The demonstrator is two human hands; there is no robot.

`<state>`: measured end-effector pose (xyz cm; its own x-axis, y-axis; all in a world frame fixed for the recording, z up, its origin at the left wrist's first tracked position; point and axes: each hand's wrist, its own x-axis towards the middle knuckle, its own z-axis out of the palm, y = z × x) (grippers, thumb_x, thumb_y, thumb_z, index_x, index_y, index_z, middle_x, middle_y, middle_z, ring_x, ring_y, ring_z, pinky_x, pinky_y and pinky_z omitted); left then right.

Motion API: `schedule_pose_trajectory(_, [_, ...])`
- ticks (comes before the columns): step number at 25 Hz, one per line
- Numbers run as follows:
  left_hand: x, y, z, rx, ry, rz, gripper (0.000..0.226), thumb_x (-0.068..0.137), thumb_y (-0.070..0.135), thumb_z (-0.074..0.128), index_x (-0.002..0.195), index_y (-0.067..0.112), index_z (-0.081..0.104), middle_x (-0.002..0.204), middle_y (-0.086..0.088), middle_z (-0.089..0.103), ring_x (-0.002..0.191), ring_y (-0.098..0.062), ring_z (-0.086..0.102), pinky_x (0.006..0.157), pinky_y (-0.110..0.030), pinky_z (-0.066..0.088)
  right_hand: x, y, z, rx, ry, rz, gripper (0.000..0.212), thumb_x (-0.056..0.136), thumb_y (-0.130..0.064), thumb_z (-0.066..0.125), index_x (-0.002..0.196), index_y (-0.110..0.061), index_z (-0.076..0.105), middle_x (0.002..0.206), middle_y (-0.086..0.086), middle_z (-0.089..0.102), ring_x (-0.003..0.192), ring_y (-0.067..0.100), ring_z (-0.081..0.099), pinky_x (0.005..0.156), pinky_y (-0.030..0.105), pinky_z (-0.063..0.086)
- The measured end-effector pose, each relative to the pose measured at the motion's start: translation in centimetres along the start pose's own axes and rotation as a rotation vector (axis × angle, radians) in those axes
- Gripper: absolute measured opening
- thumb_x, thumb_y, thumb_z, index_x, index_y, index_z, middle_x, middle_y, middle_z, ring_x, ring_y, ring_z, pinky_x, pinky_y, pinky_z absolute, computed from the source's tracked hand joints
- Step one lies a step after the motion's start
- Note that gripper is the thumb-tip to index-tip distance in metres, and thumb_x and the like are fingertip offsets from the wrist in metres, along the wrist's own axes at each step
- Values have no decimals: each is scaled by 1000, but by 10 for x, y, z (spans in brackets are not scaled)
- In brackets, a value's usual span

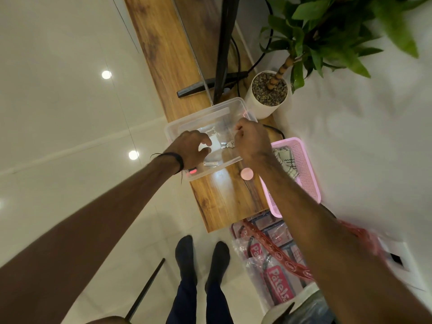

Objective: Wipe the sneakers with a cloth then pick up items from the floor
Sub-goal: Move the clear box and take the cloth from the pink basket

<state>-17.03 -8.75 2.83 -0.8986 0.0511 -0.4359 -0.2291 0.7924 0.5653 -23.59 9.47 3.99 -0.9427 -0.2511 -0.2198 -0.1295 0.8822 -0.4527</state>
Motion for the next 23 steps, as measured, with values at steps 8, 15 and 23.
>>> schedule_pose_trajectory(8, [-14, 25, 16, -37, 158, 108, 30, 98, 22, 60, 127, 15, 62, 129, -6, 61, 125, -27, 49, 107, -37, 39, -124, 23, 40, 271, 278, 187, 15, 96, -21, 59, 107, -12, 60, 102, 2, 63, 88, 13, 61, 74, 32, 57])
schedule_pose_trajectory(15, [-29, 19, 13, -28, 279, 118, 44, 97, 18, 61, 139, 15, 50, 139, -3, 54, 126, -23, 48, 106, -39, 43, -106, 44, 56, -219, -133, 119, 32, 98, -20, 56, 127, -9, 53, 134, 13, 51, 108, 29, 63, 87, 39, 54])
schedule_pose_trajectory(23, [-46, 3, 8, -77, 434, 101, 40, 96, 17, 62, 135, 16, 53, 138, -4, 55, 129, -23, 47, 109, -42, 41, -96, 50, 72, -353, -111, 49, 37, 92, -18, 64, 125, -4, 56, 117, 22, 63, 103, 35, 65, 84, 45, 58])
